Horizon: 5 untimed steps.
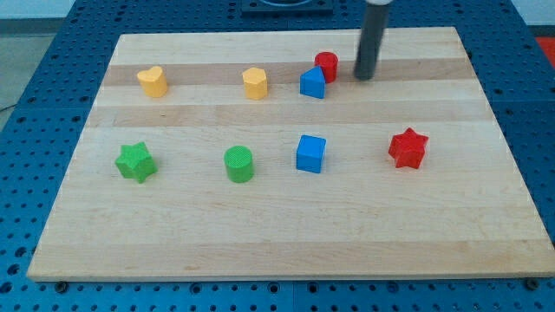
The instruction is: Slide the red circle up a bit
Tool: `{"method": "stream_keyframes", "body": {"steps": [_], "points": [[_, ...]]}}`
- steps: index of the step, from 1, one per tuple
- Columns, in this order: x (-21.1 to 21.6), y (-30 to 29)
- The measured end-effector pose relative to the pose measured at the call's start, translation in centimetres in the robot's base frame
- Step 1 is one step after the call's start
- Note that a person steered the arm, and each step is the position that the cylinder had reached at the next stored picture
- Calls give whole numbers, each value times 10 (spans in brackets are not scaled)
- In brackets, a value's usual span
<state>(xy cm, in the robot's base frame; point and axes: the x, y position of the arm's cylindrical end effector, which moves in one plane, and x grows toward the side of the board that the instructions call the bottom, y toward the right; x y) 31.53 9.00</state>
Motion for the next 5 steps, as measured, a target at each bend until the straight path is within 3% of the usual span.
{"method": "stream_keyframes", "body": {"steps": [2,4,5], "points": [[-15,-106],[3,-29],[-22,-25]]}}
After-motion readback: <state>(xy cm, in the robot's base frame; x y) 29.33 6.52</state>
